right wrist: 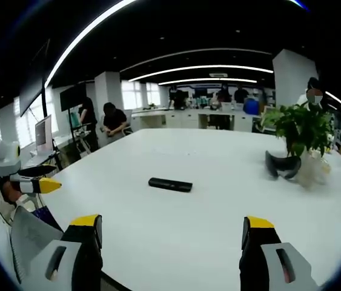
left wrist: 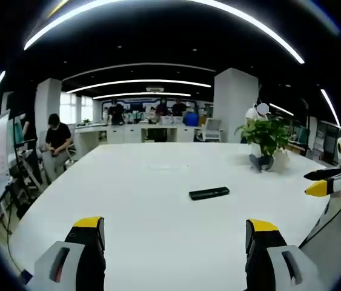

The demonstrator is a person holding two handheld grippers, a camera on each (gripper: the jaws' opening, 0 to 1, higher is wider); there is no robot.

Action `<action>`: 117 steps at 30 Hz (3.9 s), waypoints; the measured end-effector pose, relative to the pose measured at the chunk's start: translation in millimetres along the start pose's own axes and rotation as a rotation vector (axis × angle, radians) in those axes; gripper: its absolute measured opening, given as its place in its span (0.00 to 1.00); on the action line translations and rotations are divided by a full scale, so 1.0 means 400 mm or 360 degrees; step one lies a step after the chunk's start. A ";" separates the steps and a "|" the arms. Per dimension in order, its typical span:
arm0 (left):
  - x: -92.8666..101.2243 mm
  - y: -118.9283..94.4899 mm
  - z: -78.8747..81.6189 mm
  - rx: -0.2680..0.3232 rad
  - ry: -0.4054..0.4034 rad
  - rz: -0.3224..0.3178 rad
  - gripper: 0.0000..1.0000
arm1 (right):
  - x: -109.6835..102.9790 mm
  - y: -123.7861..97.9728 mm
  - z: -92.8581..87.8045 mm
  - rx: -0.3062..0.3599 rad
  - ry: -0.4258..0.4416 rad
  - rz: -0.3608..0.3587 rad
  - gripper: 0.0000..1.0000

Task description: Press the specified remote control buttons in sequence, fully releasing each button before pressing the next.

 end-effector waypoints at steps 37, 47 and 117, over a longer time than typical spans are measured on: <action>-0.001 0.010 -0.010 -0.0032 0.0016 -0.0011 1.00 | 0.004 0.001 -0.012 -0.0030 -0.0005 -0.0023 0.95; -0.002 0.009 -0.006 -0.0032 0.0029 -0.0009 1.00 | 0.002 0.002 -0.010 -0.0032 -0.0014 -0.0017 0.94; 0.069 0.263 0.169 -0.0406 0.0721 -0.0585 0.80 | -0.005 -0.024 -0.010 -0.0081 -0.0039 -0.0012 0.87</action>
Point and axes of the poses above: the point that each gripper's makers call its tool centre point, and the gripper's own axes: y roughly forward along the fingers, x roughly to its right, z roughly out of its top, the point moved 8 cm from there along -y, roughly backward along the fingers, and after that the axes turned 4 degrees about -z, right-handed, at the moved point
